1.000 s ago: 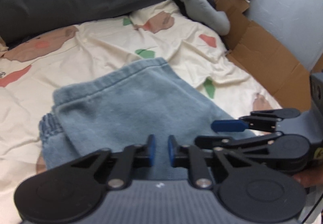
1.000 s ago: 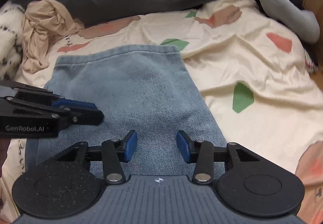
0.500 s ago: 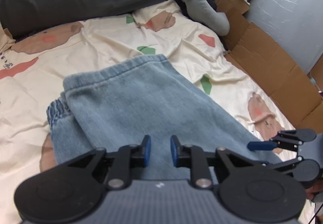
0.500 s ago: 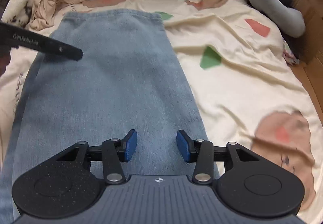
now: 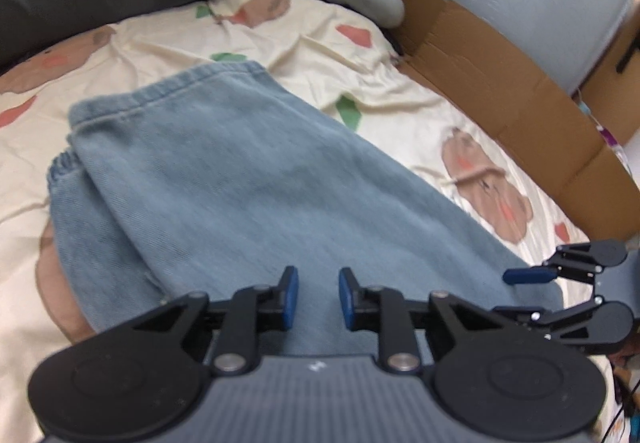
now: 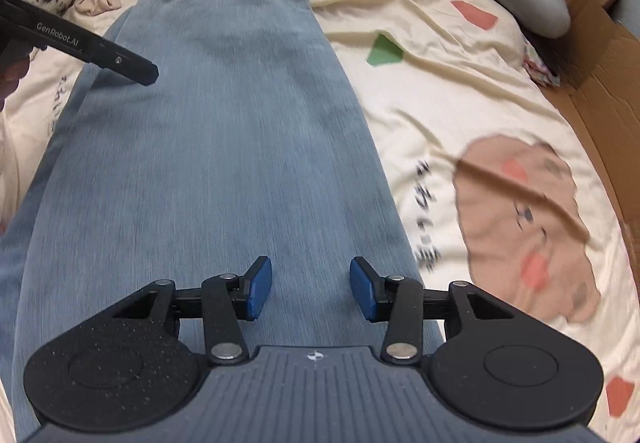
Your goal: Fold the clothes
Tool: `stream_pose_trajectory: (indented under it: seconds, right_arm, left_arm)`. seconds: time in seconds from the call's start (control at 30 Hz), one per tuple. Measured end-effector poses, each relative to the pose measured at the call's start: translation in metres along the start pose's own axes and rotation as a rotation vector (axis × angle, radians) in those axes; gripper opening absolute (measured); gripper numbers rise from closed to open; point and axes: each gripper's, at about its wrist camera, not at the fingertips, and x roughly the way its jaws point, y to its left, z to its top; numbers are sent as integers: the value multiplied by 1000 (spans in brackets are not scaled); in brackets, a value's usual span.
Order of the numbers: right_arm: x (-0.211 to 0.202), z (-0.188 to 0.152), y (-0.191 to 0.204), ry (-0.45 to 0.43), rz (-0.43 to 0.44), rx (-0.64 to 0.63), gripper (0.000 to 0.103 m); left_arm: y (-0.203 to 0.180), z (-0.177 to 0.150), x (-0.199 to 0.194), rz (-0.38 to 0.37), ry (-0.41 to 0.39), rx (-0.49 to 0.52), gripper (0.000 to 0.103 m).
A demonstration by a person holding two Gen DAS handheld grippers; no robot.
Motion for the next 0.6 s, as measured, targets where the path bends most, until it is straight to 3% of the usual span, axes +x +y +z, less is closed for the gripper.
stream_pose_trajectory:
  seconds: [0.37,0.6]
  right_arm:
    - [-34,-67,-21,-23,-29,88,49]
    - [-46,-96,-21,-48,-35,69,49]
  left_arm:
    - [-29,-11,-1,-24,75,100,23]
    - [-45,-21,-3,-43,149,158,23]
